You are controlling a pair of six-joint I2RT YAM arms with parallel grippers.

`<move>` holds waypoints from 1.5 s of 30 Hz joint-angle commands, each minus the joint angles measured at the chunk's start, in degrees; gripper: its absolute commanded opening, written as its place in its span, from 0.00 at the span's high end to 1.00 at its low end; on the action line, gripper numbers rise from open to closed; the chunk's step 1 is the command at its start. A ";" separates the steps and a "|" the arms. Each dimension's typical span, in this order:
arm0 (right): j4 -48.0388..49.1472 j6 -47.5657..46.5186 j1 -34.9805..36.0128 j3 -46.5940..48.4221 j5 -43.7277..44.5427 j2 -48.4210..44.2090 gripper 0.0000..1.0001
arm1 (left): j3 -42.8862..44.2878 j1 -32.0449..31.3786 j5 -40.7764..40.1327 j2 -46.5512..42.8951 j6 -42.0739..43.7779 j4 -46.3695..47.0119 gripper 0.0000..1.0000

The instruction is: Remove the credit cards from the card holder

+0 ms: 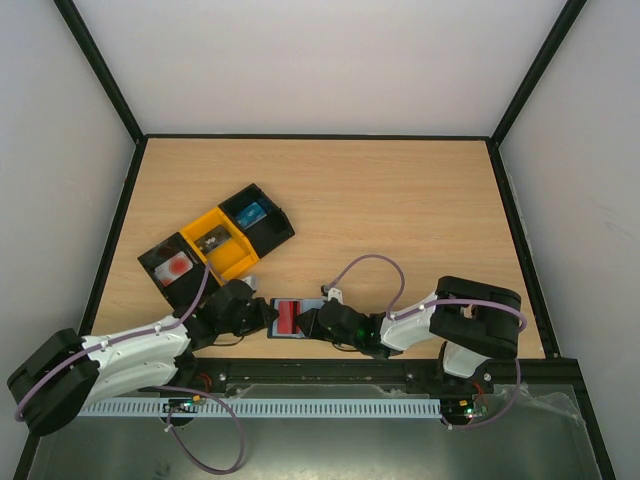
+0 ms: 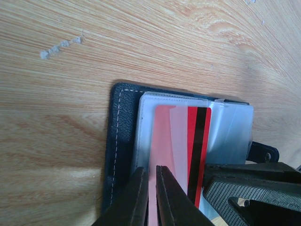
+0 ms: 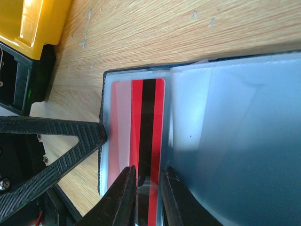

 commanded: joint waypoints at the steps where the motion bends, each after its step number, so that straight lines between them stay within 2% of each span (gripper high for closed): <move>1: -3.94 0.67 -0.19 -0.09 2.04 0.07 0.83 | -0.94 -0.29 0.08 -0.46 -0.49 -0.82 0.91; 10: -5.03 0.14 -0.24 0.91 2.28 0.27 0.82 | -1.48 -0.33 0.26 -1.27 -0.84 -0.86 0.92; 20: -0.22 1.61 -0.32 0.58 0.33 3.64 0.83 | -2.62 -0.34 0.42 -1.77 -1.37 -0.25 0.92; 25: 3.78 2.69 -0.67 -1.00 -0.07 3.93 0.88 | -2.79 -0.28 0.42 -2.00 -1.45 -0.10 0.92; 30: 5.28 2.78 -1.08 -2.62 0.77 2.67 0.98 | -3.01 -0.28 0.35 -1.98 -1.51 0.08 0.92; 45: 6.46 1.19 -1.21 -6.83 1.78 -3.48 0.98 | -2.03 -0.23 -0.12 -2.38 -1.57 -0.45 0.90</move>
